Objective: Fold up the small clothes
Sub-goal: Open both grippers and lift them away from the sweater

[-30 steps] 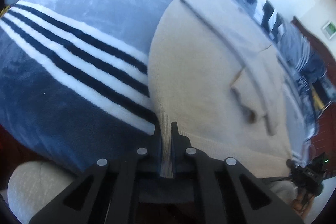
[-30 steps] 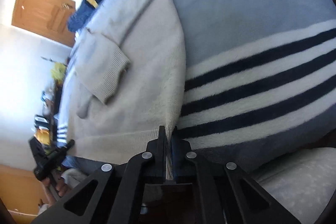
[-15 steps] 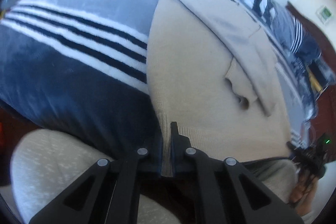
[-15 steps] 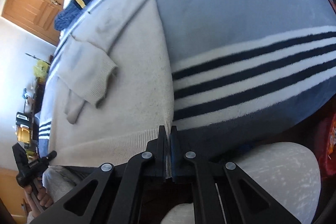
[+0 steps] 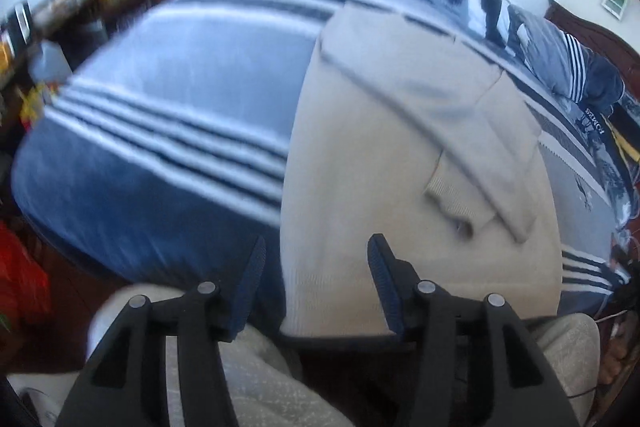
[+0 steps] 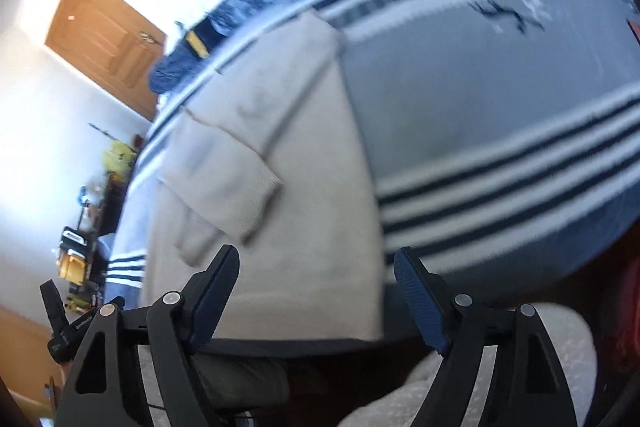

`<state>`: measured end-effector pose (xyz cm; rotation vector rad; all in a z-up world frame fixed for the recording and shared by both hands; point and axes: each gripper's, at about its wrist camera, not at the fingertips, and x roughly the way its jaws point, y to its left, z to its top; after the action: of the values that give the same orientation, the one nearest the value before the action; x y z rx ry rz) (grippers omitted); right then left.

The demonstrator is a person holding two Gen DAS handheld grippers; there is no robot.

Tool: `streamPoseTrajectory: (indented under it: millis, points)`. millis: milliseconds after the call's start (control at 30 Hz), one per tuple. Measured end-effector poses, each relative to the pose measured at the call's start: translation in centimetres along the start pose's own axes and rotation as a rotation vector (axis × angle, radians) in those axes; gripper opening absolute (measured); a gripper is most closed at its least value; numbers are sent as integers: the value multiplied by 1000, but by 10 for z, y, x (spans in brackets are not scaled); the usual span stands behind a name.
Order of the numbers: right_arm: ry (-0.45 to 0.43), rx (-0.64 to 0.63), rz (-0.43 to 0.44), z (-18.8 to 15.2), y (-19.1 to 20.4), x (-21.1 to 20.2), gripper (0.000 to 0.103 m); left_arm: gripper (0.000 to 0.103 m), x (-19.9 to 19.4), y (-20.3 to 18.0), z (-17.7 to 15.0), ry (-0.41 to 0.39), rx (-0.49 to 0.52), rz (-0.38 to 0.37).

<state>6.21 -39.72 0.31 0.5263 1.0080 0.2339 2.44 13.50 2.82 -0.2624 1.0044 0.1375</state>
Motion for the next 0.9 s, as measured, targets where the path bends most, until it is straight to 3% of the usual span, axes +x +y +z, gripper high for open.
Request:
streamPoseTrajectory:
  millis: [133, 267, 500, 700, 900]
  points:
    - [-76, -64, 18, 23, 29, -21, 85, 69, -30, -29, 28, -121, 22, 123]
    - [-149, -144, 15, 53, 66, -43, 85, 77, -52, -61, 60, -214, 56, 132]
    - [-149, -240, 59, 95, 114, -40, 85, 81, -61, -105, 98, -288, 167, 163]
    - [-101, -254, 46, 133, 129, -2, 85, 84, -27, -105, 131, -232, 160, 120]
    - [-36, -236, 29, 185, 118, 55, 85, 84, 53, -97, 195, -123, 136, 45]
